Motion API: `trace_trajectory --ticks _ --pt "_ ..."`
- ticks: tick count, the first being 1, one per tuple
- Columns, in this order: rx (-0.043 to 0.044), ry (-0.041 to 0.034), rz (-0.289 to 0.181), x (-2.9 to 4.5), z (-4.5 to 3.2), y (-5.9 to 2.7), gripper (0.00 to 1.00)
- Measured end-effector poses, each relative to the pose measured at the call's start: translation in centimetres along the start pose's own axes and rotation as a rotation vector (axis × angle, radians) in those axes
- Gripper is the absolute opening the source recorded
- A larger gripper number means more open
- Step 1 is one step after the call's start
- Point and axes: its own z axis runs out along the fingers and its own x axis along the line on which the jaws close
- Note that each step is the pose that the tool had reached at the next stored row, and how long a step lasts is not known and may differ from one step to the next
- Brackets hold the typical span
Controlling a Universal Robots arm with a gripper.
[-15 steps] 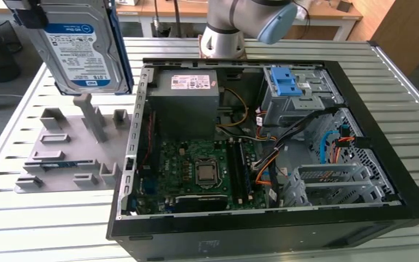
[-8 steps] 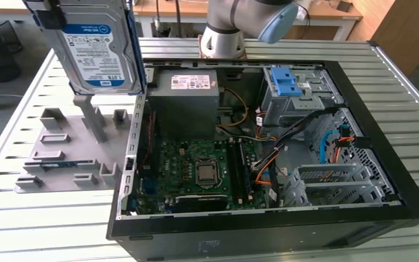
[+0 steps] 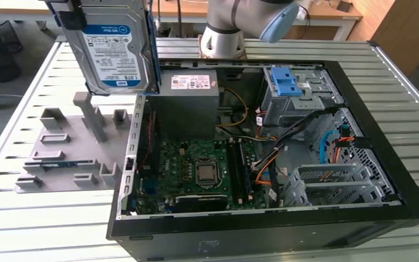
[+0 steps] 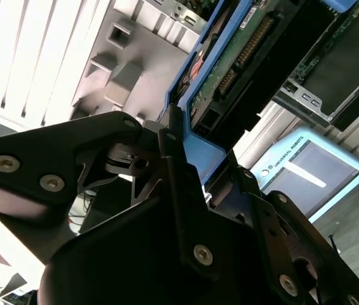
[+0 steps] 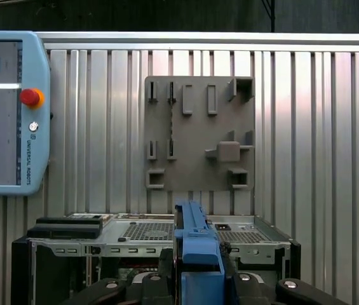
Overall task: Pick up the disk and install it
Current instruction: 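Pick up the disk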
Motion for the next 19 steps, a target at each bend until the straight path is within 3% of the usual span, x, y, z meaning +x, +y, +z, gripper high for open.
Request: trace_trajectory --ticks 9,19 --pt "0.0000 0.0001 0.000 -0.01 0.03 -1.66 0.36" --pt "0.0000 0.0001 0.000 -0.01 0.04 -5.12 0.36"
